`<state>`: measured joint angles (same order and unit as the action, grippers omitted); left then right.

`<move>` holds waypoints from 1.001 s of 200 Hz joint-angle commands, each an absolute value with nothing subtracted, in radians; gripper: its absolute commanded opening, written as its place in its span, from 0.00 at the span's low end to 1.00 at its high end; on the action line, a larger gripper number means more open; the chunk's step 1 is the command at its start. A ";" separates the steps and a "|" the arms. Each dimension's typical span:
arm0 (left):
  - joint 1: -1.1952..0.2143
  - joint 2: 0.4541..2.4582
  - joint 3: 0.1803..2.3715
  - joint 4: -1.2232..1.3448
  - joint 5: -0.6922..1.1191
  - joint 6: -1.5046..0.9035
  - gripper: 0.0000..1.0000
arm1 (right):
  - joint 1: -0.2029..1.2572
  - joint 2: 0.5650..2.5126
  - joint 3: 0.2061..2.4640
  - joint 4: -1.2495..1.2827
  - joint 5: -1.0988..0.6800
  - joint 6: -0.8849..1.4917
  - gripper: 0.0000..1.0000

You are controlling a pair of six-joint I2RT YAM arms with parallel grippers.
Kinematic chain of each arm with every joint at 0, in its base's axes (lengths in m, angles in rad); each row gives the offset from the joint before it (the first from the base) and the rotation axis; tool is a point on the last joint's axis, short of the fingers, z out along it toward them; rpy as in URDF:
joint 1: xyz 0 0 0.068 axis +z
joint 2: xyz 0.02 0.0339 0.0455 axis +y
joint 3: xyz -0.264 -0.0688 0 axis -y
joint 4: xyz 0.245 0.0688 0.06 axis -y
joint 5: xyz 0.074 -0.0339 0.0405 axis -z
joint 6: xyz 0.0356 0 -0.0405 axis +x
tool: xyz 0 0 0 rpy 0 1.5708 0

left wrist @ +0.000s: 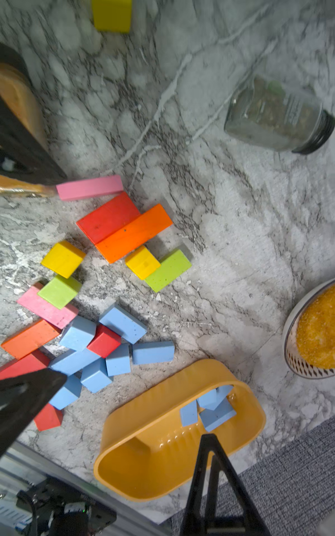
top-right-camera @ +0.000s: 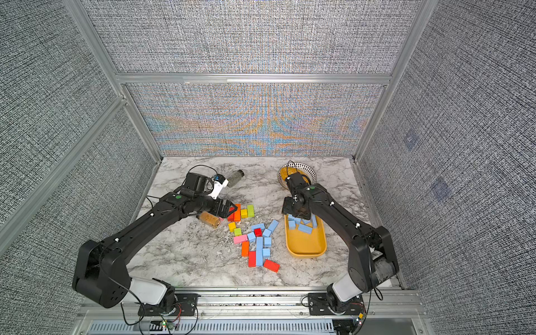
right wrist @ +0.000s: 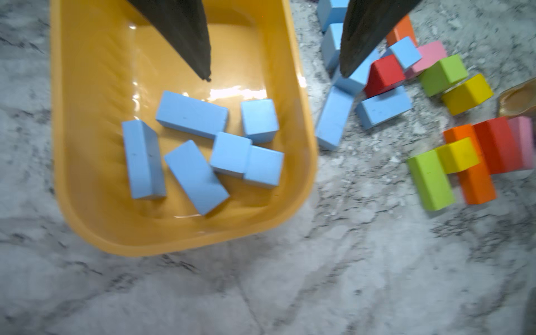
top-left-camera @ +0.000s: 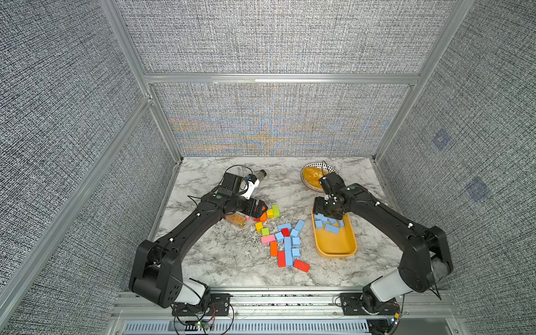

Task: Pick out the blue building blocks
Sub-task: Pick up the building block from the center of the board.

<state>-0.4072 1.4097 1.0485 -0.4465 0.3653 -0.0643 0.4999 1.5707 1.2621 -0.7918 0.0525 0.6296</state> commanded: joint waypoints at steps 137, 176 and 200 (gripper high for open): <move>-0.221 1.227 0.870 -0.385 0.304 -0.135 1.00 | 0.766 2.039 1.563 -0.849 -0.035 0.577 0.76; -0.221 1.227 0.870 -0.383 0.307 -0.137 1.00 | 0.770 2.066 1.557 -0.825 -0.028 0.575 0.77; -0.222 1.229 0.874 -0.386 0.307 -0.137 1.00 | 0.770 2.091 1.563 -0.816 -0.025 0.565 0.77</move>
